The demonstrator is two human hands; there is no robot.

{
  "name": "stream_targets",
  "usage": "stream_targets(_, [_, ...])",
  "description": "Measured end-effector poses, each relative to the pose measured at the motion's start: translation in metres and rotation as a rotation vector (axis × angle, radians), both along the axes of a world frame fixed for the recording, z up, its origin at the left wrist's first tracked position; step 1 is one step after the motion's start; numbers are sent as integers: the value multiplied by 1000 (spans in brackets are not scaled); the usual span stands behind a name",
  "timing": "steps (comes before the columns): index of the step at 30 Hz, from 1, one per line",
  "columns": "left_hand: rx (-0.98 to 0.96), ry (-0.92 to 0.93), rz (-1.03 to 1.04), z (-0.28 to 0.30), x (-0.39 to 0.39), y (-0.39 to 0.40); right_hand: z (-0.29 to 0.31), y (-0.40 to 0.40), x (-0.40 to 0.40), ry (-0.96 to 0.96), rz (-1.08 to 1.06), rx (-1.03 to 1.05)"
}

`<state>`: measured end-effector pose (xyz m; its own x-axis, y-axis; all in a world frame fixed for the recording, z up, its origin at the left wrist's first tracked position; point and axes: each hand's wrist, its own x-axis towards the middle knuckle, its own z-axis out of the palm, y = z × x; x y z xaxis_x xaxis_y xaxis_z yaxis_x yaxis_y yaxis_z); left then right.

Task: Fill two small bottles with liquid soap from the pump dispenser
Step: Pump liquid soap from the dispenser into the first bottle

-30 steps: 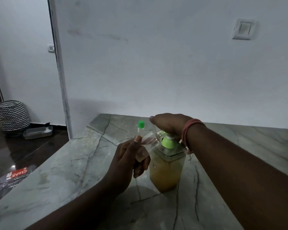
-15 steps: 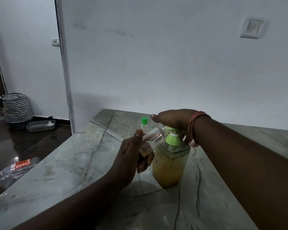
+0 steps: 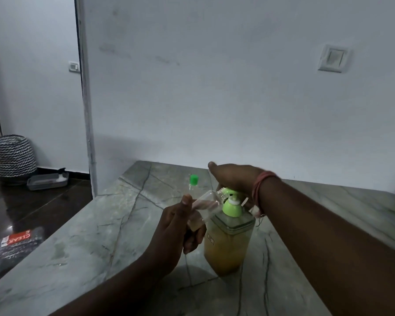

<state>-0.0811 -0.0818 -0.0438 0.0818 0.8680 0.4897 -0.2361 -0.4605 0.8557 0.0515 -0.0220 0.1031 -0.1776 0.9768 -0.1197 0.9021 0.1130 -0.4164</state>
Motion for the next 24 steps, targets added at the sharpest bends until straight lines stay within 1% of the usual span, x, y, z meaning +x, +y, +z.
stream_targets(3, [6,5,10,-3,0,1,-11,5,0,28,-24,49])
stream_targets(7, [11,1,-5,-4,-2,2,-11,2,1,-29,-32,60])
stream_targets(12, [18,7,16,1,-2,-1,-1,2,0,-80,55,-16])
stream_targets(14, [16,7,6,0,-2,-1,-4,3,0,-111,34,28])
stream_targets(18, [1,-8,11,-2,-2,0,-14,4,-1,-47,9,64])
stream_targets(24, [-17,-8,40,0,0,0,-2,-6,-1,-129,58,52])
